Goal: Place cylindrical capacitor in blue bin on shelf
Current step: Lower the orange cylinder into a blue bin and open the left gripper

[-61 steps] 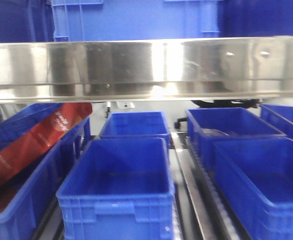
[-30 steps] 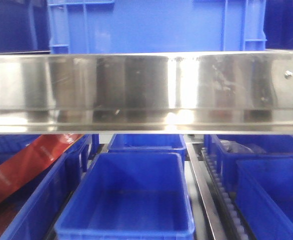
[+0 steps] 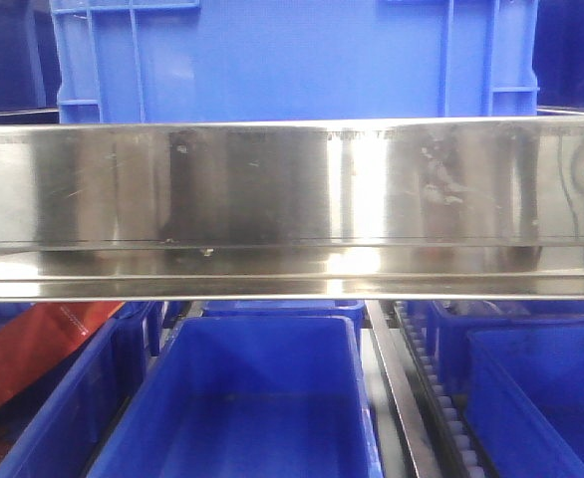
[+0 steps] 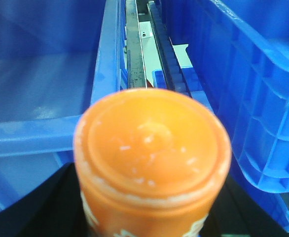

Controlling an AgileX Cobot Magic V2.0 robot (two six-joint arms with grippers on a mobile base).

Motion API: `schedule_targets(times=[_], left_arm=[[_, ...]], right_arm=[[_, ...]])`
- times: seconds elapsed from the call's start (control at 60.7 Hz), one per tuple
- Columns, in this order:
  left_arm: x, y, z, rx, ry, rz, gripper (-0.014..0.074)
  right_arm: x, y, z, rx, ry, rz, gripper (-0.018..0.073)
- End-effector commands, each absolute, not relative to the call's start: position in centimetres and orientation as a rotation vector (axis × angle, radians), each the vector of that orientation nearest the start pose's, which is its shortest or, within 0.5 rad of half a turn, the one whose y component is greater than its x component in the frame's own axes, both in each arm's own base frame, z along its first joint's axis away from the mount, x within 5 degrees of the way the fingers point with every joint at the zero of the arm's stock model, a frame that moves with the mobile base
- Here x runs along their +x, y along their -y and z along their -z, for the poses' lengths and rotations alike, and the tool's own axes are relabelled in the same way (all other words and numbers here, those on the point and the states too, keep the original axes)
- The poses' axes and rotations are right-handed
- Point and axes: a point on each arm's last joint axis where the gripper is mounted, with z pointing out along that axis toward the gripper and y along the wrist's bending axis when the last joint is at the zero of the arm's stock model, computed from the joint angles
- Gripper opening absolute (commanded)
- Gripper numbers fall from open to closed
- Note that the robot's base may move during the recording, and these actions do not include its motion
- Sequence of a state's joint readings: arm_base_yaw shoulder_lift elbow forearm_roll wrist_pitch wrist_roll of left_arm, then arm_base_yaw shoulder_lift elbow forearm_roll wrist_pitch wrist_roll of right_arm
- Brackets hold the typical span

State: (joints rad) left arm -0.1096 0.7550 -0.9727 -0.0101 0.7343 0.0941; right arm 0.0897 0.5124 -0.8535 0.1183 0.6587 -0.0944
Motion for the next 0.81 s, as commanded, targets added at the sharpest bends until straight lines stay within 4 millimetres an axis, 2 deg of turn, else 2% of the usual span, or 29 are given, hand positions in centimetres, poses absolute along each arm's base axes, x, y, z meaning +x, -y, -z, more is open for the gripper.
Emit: schedule_targets(times=[0.0, 0.79], left_arm=[[13.46, 1.63, -40.74, 0.204, -1.961, 0.027, -0.0111], [13.54, 1.64, -40.73, 0.204, -1.961, 0.027, -0.0111]], right_arm=[[7.75, -1.32, -40.55, -0.129, -1.742, -0.124, -0.0090], [7.75, -1.32, -40.55, -0.129, -1.742, -0.124, -0.0090]])
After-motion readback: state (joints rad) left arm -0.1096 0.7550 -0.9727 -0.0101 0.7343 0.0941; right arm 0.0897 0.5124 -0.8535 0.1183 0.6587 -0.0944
